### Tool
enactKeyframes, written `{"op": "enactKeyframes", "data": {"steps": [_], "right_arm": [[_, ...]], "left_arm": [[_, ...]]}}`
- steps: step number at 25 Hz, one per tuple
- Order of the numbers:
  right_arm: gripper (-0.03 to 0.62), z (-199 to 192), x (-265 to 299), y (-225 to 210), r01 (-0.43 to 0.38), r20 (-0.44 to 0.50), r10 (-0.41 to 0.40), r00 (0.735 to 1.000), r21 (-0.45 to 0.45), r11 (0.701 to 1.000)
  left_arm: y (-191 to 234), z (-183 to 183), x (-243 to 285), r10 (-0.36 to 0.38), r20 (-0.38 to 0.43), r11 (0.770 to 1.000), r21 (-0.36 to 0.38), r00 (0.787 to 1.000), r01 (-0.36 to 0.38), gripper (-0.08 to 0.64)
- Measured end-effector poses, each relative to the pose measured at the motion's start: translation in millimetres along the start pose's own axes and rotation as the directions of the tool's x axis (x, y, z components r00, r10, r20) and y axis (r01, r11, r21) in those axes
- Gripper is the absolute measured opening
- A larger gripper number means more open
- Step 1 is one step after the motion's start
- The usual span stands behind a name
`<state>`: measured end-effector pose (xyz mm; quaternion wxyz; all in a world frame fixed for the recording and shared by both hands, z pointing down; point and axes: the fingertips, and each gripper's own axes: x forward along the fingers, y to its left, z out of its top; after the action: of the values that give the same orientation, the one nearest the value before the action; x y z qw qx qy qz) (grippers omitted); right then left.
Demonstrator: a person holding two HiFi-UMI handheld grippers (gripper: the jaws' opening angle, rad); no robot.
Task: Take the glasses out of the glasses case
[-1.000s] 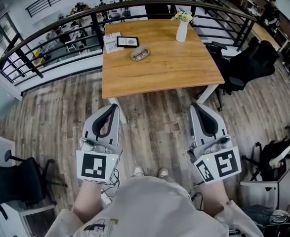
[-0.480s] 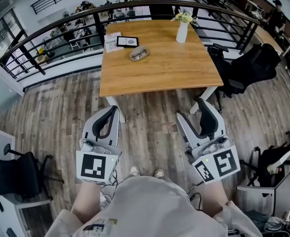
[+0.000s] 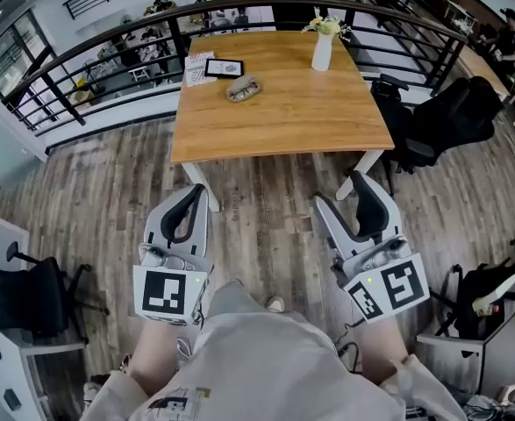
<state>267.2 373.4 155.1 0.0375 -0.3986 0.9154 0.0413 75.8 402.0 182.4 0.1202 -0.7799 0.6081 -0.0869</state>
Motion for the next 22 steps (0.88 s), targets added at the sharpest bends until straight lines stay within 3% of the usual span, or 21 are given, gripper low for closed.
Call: {"op": "enactKeyframes", "data": {"steps": [12, 22], "right_arm": [[0.29, -18, 5, -26, -0.036, 0.006, 0.036, 0.999, 0.013, 0.999], [0.29, -51, 55, -54, -0.023, -0.034, 0.024, 0.999, 0.017, 1.0]], "left_arm": [[-20, -6, 26, 0.009, -0.047, 1.0, -0.007, 0.999, -0.009, 0.015], [1, -32, 76, -0.007, -0.046, 1.0, -0.021, 0.999, 0.006, 0.015]]}}
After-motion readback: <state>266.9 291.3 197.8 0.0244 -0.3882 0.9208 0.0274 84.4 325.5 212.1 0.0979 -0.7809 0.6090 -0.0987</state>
